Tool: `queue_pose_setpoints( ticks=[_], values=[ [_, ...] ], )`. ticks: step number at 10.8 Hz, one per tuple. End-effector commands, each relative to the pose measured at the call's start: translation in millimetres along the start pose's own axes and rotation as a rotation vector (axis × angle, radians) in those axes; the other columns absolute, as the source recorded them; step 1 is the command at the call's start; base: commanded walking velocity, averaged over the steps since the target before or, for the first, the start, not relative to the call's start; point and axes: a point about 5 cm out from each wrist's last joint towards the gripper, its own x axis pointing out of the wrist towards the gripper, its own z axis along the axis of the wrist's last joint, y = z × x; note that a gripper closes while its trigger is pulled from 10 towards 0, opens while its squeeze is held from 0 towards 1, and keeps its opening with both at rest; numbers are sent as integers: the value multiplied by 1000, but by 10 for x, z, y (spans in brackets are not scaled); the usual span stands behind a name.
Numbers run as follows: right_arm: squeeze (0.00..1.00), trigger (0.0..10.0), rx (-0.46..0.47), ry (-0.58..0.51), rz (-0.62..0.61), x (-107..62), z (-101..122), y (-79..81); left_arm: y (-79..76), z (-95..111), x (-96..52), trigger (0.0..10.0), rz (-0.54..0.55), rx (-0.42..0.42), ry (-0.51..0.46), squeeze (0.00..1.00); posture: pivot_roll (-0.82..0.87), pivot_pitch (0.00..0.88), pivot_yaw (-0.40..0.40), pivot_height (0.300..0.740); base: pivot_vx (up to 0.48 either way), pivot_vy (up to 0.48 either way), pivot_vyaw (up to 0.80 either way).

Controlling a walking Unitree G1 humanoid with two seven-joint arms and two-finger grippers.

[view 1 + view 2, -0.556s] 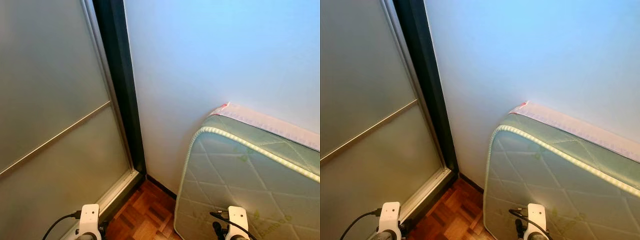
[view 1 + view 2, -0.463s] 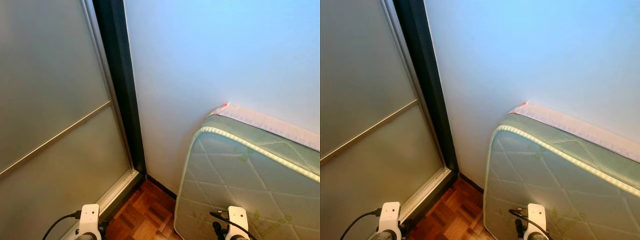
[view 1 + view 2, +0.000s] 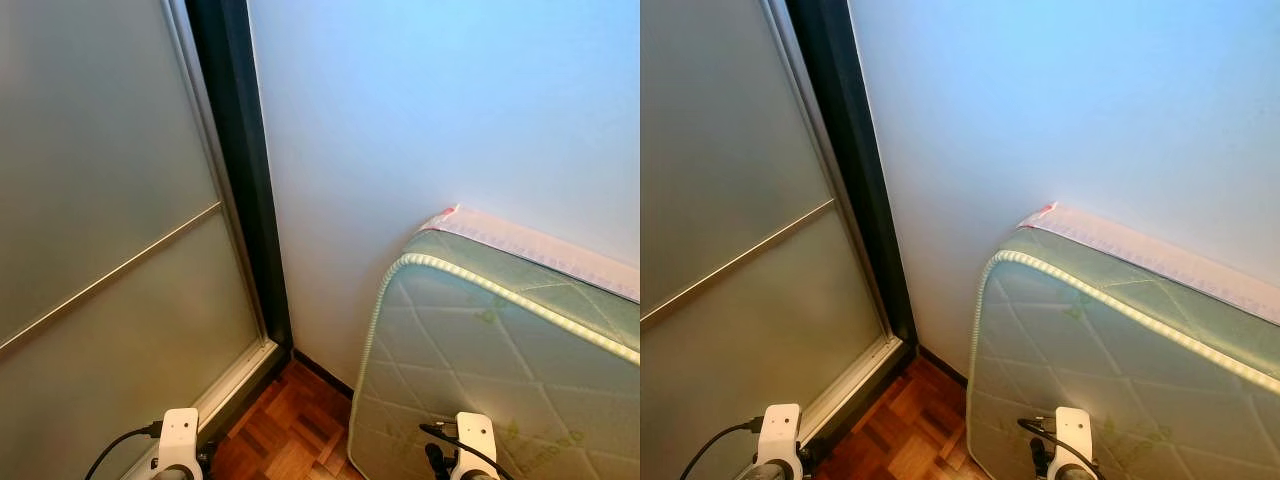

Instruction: Clean up the room

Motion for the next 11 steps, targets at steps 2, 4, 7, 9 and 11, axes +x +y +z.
queue_pose_setpoints(
  ticks=[2,4,7,9,11],
  values=[
    [0,10000,75,22,145,16,82,25,57,-398,-112,10000,-34,45,181,0,188,23,-46,740,0,0,0],
    [0,10000,75,22,145,16,82,25,57,-398,-112,10000,-34,45,181,0,188,23,-46,740,0,0,0],
    [0,10000,75,22,145,16,82,25,57,-398,-112,10000,-34,45,181,0,188,23,-46,740,0,0,0],
    [0,10000,75,22,145,16,82,25,57,-398,-112,10000,-34,45,181,0,188,23,-46,740,0,0,0],
    [0,10000,75,22,145,16,82,25,57,-398,-112,10000,-34,45,181,0,188,23,-46,740,0,0,0]
  ],
)
